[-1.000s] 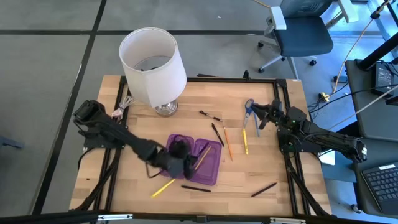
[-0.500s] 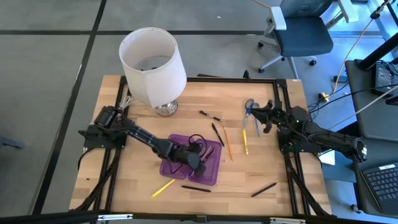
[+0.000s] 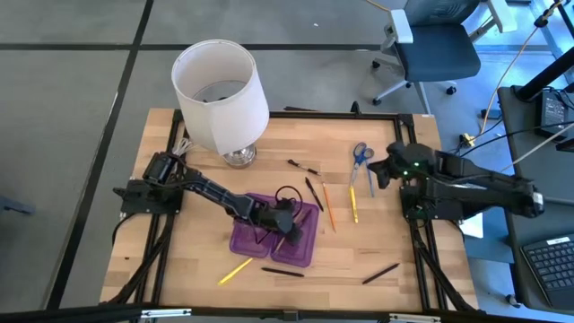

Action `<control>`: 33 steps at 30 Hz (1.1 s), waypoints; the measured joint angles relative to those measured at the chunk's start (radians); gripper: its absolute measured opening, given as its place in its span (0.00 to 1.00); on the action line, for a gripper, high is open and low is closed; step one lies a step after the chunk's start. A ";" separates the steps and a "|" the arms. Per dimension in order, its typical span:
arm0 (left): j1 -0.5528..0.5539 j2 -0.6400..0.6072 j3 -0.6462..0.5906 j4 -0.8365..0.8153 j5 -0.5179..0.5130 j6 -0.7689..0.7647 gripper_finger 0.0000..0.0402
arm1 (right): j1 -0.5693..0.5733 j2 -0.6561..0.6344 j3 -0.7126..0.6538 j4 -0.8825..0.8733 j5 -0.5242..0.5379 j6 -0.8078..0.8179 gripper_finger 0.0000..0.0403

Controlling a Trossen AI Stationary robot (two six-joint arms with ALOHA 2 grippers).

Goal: Pick & place school supplies into a supply box
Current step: Put the black pen into the purple supply box, then put the blue pen into the purple supply box

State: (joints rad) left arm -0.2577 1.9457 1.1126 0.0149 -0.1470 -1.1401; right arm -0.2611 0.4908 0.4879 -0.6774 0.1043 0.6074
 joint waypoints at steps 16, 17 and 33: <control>0.011 -0.002 0.000 0.035 0.077 0.005 0.11 | 0.103 0.436 0.171 -0.191 0.232 0.069 0.15; 0.011 -0.002 0.000 0.035 0.088 0.001 0.11 | 0.103 0.453 0.172 -0.204 0.263 0.068 0.15; 0.012 -0.002 0.000 0.046 0.113 -0.031 0.26 | 0.103 0.630 0.138 -0.191 0.196 0.109 0.30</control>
State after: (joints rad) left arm -0.2459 1.9438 1.1126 0.0605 -0.0341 -1.1708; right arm -0.1585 1.1204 0.6262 -0.8682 0.2998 0.7166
